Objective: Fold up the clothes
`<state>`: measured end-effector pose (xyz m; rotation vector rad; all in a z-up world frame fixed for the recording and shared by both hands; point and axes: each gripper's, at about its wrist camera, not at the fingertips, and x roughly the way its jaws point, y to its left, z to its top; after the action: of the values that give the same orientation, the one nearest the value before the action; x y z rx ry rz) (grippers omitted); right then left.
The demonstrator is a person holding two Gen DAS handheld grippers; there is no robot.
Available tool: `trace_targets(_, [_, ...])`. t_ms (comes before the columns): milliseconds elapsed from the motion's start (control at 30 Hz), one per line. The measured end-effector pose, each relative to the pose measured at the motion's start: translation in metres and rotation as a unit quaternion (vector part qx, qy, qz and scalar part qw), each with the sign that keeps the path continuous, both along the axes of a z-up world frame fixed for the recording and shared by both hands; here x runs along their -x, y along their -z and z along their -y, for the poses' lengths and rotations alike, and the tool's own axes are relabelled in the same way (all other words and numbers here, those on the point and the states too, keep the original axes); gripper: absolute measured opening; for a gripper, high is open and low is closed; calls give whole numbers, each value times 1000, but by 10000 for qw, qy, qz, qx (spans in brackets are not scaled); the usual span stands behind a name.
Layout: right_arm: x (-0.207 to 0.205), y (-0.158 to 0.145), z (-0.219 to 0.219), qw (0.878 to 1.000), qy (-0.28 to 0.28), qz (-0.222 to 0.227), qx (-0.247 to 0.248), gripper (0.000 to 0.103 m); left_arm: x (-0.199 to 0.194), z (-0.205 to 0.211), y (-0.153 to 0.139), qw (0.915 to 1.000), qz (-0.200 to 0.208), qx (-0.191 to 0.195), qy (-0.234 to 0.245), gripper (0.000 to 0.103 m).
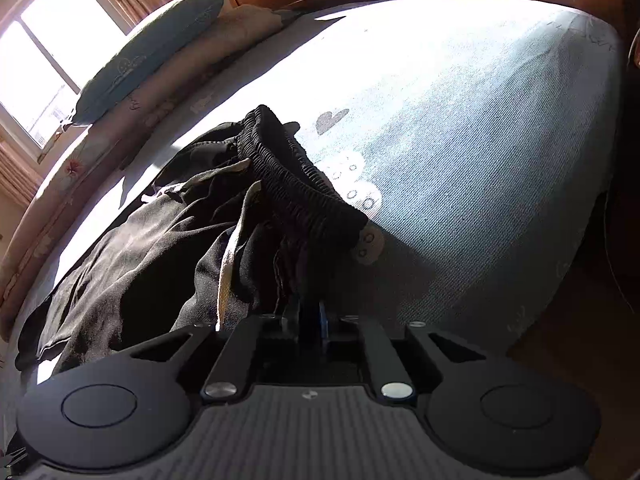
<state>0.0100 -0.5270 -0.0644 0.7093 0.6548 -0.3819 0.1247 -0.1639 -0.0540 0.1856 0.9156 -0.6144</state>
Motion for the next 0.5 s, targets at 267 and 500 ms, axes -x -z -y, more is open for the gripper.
trace_targets(267, [-39, -43, -58, 9884, -1082, 651, 849, 29, -9, -10, -16, 9991, 421, -3, 65, 79])
trace_targets(500, [-106, 5, -158, 9583, -2515, 202, 1344, 30, -26, -41, 7, 9969, 168, 11, -771, 79])
